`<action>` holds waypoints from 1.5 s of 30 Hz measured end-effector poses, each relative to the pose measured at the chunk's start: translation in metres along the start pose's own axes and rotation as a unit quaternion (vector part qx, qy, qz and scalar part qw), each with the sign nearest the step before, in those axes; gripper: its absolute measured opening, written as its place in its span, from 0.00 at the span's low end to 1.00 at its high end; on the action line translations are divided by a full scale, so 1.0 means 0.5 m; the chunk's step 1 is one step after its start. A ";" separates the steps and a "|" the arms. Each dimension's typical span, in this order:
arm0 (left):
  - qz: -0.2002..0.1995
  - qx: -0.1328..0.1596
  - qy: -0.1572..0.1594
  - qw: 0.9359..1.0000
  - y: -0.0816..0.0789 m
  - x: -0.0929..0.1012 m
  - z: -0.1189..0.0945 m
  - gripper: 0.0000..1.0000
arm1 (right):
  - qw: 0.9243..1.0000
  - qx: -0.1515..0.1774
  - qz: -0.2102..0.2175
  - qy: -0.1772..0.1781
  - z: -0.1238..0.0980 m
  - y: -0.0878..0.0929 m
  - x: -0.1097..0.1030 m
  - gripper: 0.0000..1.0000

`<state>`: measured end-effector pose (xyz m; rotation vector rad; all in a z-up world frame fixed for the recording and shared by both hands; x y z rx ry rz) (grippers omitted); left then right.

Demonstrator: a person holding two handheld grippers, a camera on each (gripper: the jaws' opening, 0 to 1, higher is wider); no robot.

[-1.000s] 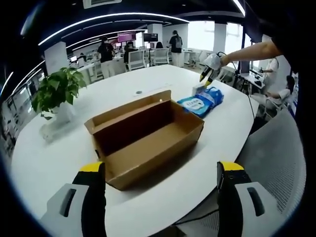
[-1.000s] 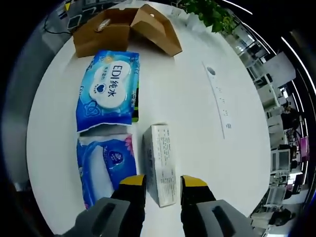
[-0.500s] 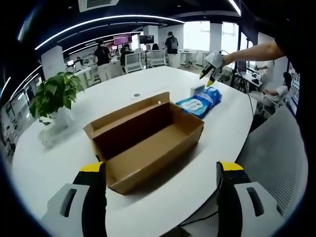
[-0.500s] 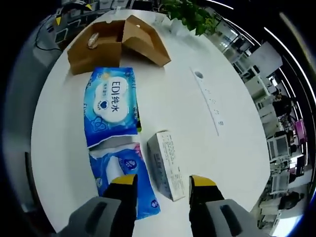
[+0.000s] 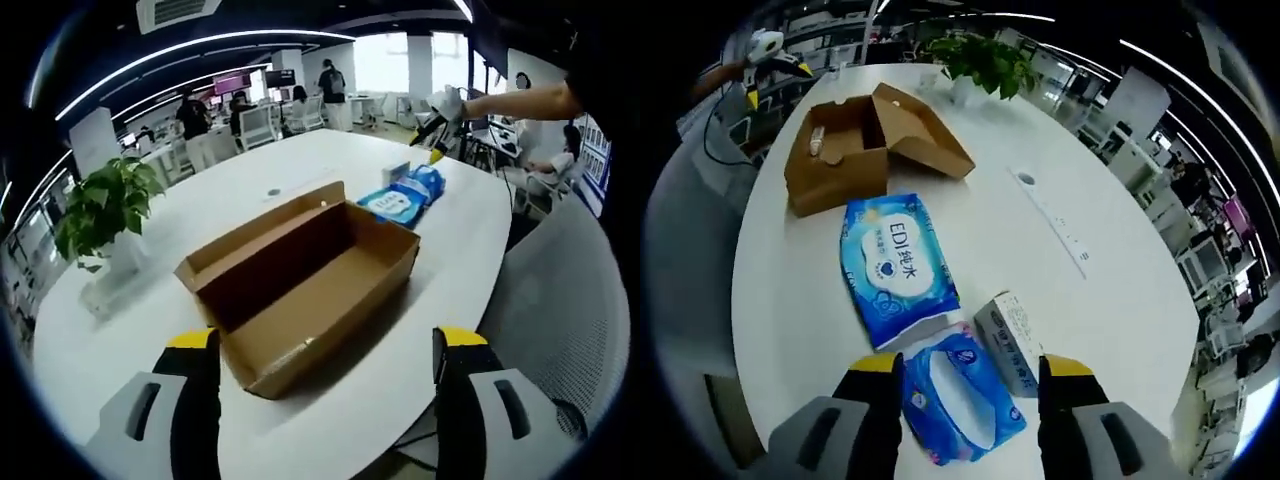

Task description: Operate the shoe box by opening the lid, removing the specified soft item, and placing it in the target area until the item is outside and the box remains undamaged.

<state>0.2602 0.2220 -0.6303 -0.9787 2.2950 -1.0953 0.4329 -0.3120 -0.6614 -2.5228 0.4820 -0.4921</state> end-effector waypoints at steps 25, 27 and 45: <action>0.053 -0.053 0.048 0.996 -0.017 -0.085 0.027 0.68 | 0.989 0.075 0.121 0.042 -0.086 -0.048 -0.146 0.77; 0.057 -0.056 0.052 0.995 -0.022 -0.093 0.033 0.67 | 0.987 0.083 0.133 0.044 -0.092 -0.054 -0.158 0.80; 0.123 -0.111 0.115 0.979 -0.047 -0.115 0.095 0.57 | 0.971 0.117 0.199 0.063 -0.143 -0.071 -0.265 0.99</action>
Point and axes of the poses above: the point that each gripper's makers call its tool centre point, and the gripper's own axes: z roughly forward along the fingers, x roughly to its right, y roughly out of its underside, the point moved 9 cm from there along -z, roughly backward along the fingers, and after that the axes turned 3 degrees about x, right-handed, at the moved point
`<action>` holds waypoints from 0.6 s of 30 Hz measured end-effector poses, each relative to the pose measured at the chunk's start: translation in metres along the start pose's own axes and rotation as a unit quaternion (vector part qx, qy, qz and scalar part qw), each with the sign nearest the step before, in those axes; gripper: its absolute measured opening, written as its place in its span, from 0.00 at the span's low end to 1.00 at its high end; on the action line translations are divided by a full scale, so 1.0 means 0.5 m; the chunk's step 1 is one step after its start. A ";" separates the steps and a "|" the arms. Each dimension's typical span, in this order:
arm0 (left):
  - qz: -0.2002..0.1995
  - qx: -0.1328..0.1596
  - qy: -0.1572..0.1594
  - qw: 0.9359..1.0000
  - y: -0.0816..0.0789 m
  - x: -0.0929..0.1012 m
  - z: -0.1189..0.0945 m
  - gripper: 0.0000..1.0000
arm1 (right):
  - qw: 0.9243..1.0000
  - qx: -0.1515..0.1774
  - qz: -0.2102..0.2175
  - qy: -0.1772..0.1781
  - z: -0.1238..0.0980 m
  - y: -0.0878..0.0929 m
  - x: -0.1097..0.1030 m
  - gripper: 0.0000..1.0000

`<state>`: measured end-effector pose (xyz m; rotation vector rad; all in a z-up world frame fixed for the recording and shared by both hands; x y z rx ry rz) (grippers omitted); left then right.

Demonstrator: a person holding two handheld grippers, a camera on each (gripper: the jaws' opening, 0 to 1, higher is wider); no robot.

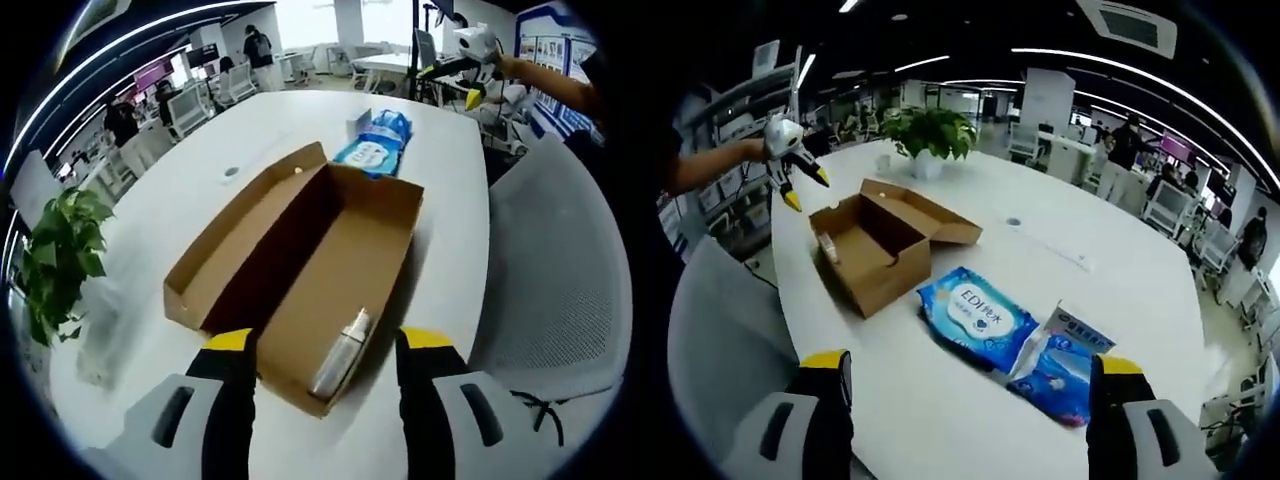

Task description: Operate the shoe box by opening the lid, removing the specified soft item, and placing it in the target area until the item is outside and the box remains undamaged.

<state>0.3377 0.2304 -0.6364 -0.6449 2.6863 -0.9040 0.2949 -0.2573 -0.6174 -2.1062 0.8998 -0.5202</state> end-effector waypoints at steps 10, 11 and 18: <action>0.058 -0.049 0.048 0.996 -0.016 -0.041 0.052 0.48 | 1.000 0.010 0.021 -0.009 -0.025 0.010 -0.075 0.99; 0.059 -0.051 0.050 0.996 -0.017 -0.043 0.057 0.48 | 1.000 0.010 0.022 -0.010 -0.027 0.011 -0.079 0.99; 0.095 -0.080 0.091 0.988 -0.024 -0.045 0.100 0.46 | 0.999 0.018 0.040 -0.005 -0.048 0.022 -0.109 0.99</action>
Point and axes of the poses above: the point that each gripper's makers call its tool centre point, and the gripper's own axes: z roughly forward along the fingers, x roughly to its right, y roughly out of its underside, the point moved 9 cm from there along -z, roughly backward along the fingers, and after that the axes turned 3 degrees about x, right-handed, at the moved point
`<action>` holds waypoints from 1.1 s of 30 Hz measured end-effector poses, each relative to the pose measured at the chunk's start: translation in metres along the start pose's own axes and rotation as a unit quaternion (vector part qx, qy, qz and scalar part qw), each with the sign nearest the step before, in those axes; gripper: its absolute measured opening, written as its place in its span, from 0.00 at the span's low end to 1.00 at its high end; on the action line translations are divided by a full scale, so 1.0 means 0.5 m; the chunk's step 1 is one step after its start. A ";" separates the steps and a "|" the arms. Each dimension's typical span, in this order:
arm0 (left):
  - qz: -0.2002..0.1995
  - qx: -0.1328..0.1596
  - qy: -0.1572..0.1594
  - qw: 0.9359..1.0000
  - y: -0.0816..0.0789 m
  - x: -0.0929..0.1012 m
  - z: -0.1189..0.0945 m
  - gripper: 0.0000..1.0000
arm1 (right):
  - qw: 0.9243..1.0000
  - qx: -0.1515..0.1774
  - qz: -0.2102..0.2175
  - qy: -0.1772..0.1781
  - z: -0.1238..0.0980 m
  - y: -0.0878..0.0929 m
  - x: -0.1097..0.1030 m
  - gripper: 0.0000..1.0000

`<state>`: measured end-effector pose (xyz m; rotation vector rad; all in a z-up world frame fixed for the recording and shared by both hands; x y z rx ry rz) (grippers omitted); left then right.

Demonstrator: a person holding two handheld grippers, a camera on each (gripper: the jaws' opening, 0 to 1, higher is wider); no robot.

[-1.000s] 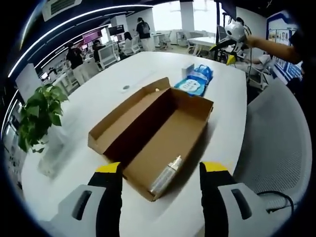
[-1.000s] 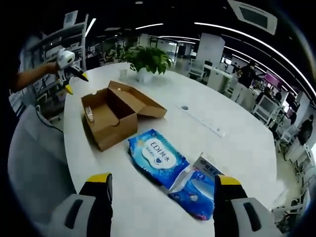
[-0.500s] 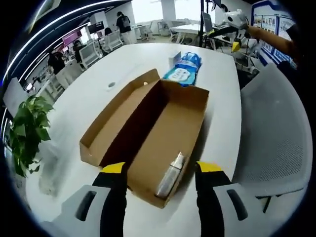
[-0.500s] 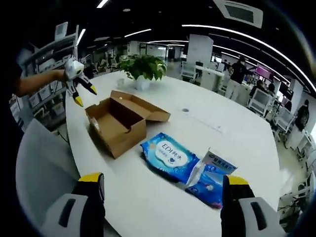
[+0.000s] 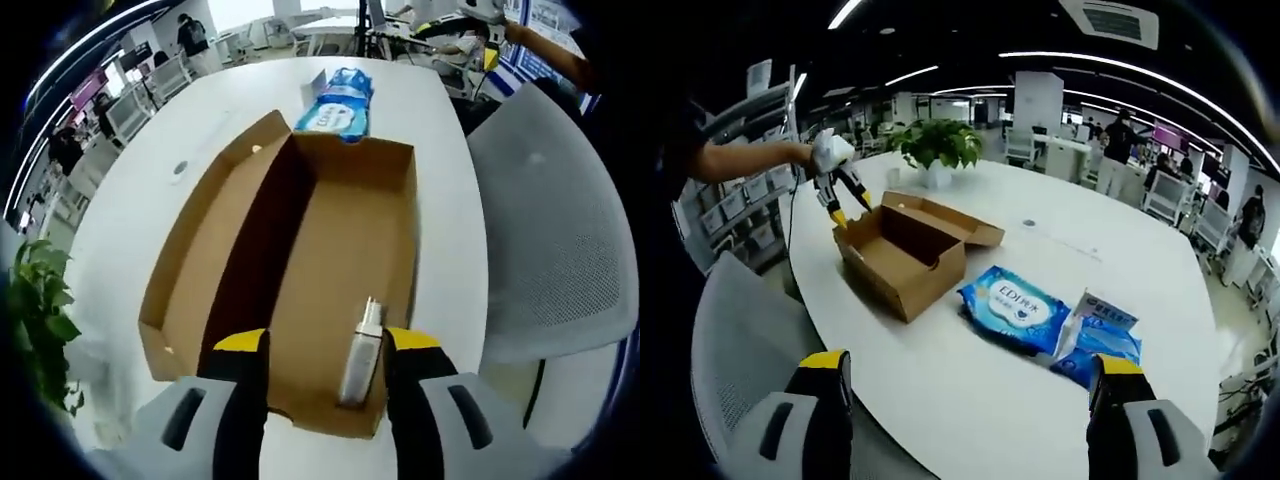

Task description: Operate the shoe box by opening the lid, removing the specified soft item, and placing it in the target area until the item is outside and the box remains undamaged.

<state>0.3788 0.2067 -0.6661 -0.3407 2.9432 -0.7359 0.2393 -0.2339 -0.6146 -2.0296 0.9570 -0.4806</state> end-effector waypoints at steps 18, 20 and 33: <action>0.063 -0.072 0.090 0.991 0.012 -0.002 0.074 0.40 | 1.000 0.022 0.007 0.016 -0.033 -0.014 -0.067 0.99; 0.069 -0.079 0.094 0.990 0.016 0.000 0.080 0.39 | 1.000 0.025 0.006 0.016 -0.034 -0.020 -0.073 0.99; 0.091 -0.099 0.116 0.984 0.022 -0.008 0.109 0.34 | 0.999 0.018 0.027 0.032 -0.020 0.002 -0.096 0.99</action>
Point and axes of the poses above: the point that each gripper's makers call its tool centre point, and the gripper's own axes: z roughly forward along the fingers, x roughly to its right, y roughly out of its underside, the point moved 9 cm from there along -z, roughly backward along the fingers, and after that the axes turned 3 degrees about x, right-handed, at the moved point
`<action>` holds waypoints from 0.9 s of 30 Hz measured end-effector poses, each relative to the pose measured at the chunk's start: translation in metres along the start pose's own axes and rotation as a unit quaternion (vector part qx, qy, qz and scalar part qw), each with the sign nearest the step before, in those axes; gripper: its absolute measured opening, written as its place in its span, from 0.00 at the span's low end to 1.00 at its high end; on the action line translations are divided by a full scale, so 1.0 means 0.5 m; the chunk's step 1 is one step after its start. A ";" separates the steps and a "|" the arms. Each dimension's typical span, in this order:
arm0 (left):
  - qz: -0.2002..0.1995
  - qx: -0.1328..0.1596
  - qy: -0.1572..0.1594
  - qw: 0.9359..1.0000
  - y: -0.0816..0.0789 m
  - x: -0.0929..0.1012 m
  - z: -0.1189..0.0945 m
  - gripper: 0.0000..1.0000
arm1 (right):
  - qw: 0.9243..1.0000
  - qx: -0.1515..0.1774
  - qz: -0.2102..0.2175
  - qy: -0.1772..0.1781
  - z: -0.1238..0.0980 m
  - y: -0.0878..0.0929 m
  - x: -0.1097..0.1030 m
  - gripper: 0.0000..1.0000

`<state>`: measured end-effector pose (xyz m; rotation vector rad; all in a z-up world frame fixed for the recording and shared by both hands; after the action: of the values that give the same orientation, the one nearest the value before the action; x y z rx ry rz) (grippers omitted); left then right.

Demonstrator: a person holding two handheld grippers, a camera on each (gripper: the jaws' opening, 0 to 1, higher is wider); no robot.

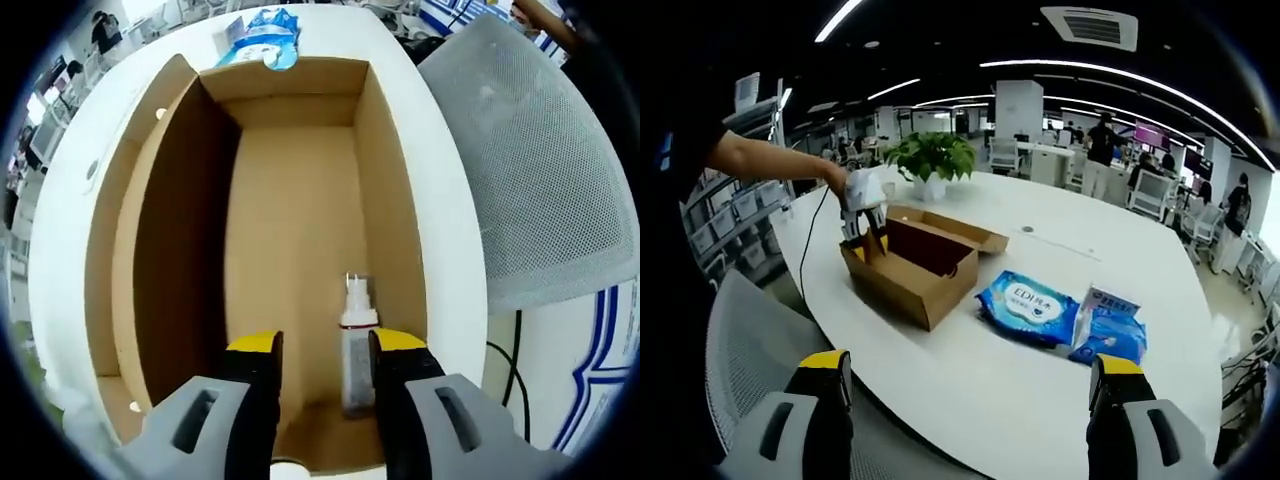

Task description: Operate the shoe box by opening the lid, removing the specified soft item, and placing it in the target area until the item is outside and the box remains undamaged.

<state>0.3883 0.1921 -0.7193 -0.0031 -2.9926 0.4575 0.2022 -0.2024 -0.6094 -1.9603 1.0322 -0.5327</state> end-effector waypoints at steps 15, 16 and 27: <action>0.000 0.003 0.008 1.000 -0.007 0.007 0.040 0.30 | 1.000 -0.009 -0.001 0.028 0.012 -0.004 0.018 0.99; -0.004 0.005 0.011 1.000 -0.007 0.008 0.041 0.30 | 1.000 -0.009 0.000 0.028 0.014 -0.003 0.019 0.99; -0.013 0.013 0.001 1.000 -0.006 -0.004 0.036 0.33 | 0.999 0.001 0.021 0.026 0.035 0.001 0.027 0.99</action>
<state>0.3884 0.1837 -0.7357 0.0378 -2.9810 0.4946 0.2212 -0.2053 -0.6198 -1.9276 1.1034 -0.5631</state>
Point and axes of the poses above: the point that each gripper's makers call its tool centre point, and the gripper's own axes: z roughly forward along the fingers, x roughly to its right, y roughly out of its underside, the point moved 9 cm from there along -z, roughly backward along the fingers, and after that the axes turned 3 degrees about x, right-handed, at the moved point
